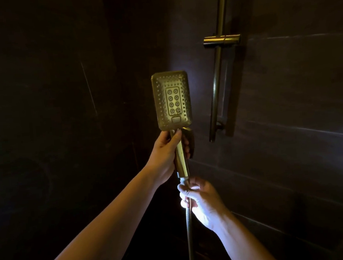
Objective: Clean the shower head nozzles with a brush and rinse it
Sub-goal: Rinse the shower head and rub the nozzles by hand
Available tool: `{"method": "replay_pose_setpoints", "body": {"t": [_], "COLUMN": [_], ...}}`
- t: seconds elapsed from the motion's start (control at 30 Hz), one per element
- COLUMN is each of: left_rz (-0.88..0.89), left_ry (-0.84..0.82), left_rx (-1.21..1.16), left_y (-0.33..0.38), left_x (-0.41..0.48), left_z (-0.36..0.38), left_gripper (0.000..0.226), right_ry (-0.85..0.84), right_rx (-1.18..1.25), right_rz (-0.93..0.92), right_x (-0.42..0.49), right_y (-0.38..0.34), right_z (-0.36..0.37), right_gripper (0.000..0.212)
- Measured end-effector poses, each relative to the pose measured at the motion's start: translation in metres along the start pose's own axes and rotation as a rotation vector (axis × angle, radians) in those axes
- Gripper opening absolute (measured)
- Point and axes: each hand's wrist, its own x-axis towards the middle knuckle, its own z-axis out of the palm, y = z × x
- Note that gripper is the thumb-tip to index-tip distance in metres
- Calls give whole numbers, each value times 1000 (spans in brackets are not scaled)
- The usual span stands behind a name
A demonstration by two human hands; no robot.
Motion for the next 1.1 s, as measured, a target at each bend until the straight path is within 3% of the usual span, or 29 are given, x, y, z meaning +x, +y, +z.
{"method": "replay_pose_setpoints", "body": {"t": [0.3,0.63,0.77,0.97,1.1], "left_rz": [-253,-370,-425,-495,-441], "left_ry": [-103,-392,-502,-601,-506], "left_rx": [-92,-53,-139,-323,-273], "left_y": [-39,-45,-40,-27,-14], "left_x": [-15,-77,-99,-119,-129], "left_z": [0,13,13,17,24], "left_gripper": [10,24,31,32,30], "right_ry": [118,467,436,136,276], "right_rx": [-87,-342,-328,35,20], "right_rz": [23,-119,-124,50,-49], "right_x": [-35,-116,-149,-180,-184], "right_y": [13,53,60,53,54], "right_z": [-21,3,15,23,32], "right_gripper": [18,10,16,30,42]}}
